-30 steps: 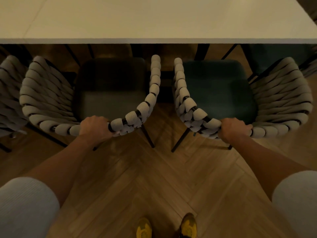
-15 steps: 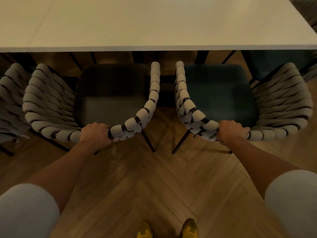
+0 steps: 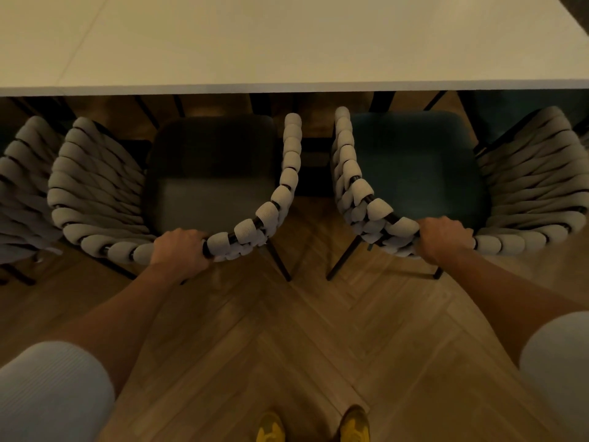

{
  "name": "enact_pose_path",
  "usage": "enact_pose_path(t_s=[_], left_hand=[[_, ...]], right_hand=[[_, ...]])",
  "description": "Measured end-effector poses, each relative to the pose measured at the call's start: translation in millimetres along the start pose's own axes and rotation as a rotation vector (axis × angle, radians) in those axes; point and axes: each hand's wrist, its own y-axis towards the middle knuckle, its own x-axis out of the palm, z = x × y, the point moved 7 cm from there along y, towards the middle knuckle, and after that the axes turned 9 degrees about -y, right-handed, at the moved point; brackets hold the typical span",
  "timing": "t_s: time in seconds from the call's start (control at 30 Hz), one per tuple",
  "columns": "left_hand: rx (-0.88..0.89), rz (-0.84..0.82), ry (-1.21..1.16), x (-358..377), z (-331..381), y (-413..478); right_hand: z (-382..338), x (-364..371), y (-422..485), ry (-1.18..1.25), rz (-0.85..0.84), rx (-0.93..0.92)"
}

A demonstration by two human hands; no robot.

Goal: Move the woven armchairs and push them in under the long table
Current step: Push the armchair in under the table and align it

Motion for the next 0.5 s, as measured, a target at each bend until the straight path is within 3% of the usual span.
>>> enact_pose_path(t_s=[0.5], left_hand=[[-0.056, -0.061, -0.068, 5.4, -6.0, 4.9]], right_hand=[[-1.0, 6.5, -10.3, -0.022, -0.080, -0.008]])
